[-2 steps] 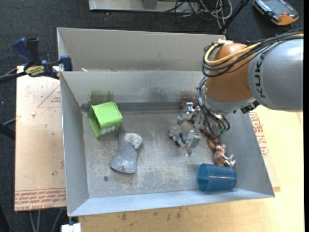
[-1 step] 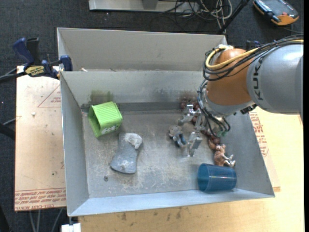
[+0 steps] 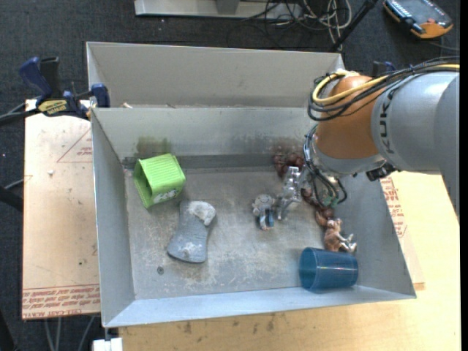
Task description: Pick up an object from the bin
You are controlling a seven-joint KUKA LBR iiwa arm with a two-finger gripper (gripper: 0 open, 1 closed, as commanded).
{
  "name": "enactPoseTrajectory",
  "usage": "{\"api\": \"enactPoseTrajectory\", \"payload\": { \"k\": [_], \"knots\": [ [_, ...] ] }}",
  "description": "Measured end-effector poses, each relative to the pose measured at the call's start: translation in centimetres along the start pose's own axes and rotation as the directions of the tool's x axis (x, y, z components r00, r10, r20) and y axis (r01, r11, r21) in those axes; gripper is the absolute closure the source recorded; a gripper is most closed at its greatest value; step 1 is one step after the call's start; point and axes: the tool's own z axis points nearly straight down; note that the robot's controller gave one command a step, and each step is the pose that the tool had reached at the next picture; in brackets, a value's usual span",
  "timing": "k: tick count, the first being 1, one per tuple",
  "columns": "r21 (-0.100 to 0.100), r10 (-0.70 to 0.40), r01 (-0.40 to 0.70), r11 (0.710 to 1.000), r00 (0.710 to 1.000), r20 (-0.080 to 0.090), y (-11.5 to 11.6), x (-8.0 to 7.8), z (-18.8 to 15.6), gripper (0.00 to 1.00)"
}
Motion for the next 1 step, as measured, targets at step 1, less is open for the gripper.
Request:
{"api": "enactPoseTrajectory", "payload": {
  "k": [1],
  "knots": [
    [0.0, 0.0, 0.0, 1.0, 1.0, 0.0, 0.0, 0.0, 0.0, 1.0]
  ]
}}
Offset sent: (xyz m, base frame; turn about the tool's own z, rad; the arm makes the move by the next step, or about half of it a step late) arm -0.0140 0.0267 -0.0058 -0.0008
